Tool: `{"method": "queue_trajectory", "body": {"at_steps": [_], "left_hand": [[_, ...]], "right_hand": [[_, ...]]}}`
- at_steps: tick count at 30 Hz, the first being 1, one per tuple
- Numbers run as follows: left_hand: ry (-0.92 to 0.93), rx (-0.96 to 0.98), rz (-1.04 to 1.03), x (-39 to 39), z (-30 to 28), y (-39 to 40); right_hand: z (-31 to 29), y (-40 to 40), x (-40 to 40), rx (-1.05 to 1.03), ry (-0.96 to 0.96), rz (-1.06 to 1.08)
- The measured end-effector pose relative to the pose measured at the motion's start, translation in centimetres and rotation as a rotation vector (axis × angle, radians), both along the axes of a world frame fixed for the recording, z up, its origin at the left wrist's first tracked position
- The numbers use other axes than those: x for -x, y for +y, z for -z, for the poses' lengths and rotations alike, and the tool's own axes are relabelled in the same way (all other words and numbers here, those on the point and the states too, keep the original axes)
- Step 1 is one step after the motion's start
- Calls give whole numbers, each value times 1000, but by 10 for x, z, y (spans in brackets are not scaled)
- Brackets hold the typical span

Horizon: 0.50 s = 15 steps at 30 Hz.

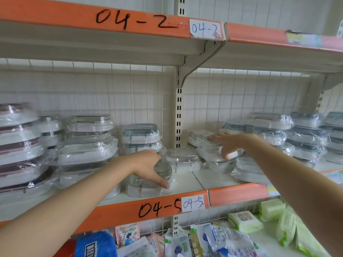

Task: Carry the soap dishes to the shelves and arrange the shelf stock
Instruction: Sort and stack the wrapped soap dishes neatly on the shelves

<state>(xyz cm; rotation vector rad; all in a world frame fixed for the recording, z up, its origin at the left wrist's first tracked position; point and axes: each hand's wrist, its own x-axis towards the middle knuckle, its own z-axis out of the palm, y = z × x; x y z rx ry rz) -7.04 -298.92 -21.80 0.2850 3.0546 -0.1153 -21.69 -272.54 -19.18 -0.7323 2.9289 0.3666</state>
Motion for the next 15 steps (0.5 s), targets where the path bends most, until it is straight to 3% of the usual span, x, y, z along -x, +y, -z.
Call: {"method": "queue_trajectory", "body": {"at_steps": [7,15], "left_hand": [[101,-53,31,0,-2,12],[231,-215,96,22,7,61]], "right_hand": [[-8,-2,-11,111,43,-6],[-45,23,-33,461,94,14]]}}
